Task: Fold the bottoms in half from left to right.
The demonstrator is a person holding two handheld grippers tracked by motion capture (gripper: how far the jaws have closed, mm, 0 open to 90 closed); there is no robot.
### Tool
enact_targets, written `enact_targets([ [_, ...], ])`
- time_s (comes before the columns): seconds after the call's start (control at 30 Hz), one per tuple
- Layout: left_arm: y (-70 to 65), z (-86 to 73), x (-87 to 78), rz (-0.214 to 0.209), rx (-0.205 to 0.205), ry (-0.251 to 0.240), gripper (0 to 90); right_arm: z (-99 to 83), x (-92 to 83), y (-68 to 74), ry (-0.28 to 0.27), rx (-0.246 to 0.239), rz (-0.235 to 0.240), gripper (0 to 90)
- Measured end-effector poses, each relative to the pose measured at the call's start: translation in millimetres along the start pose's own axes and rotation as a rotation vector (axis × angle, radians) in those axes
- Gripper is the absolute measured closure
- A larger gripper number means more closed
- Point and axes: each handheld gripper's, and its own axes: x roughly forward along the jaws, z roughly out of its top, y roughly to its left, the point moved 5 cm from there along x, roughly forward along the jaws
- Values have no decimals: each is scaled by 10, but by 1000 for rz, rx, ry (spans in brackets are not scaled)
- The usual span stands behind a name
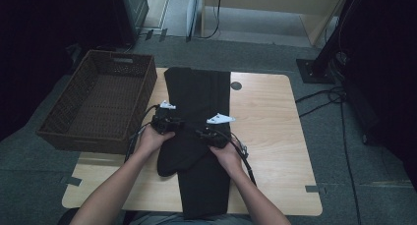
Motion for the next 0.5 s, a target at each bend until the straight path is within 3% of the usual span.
enact_targets([
  [0.17, -19, -14, 12, -13, -14, -14, 713, -65, 110, 31, 27, -23, -17, 545],
  [0.27, 23, 4, 20, -2, -26, -18, 729, -80, 71, 16, 46, -77, -40, 782],
  [0.33, 46, 27, 32, 18, -29, -23, 729, -114, 6, 13, 72, -67, -7, 877],
  [0.5, 116, 91, 64, 63, -36, -31, 729, -288, -251, -11, 74, -29, 19, 891],
])
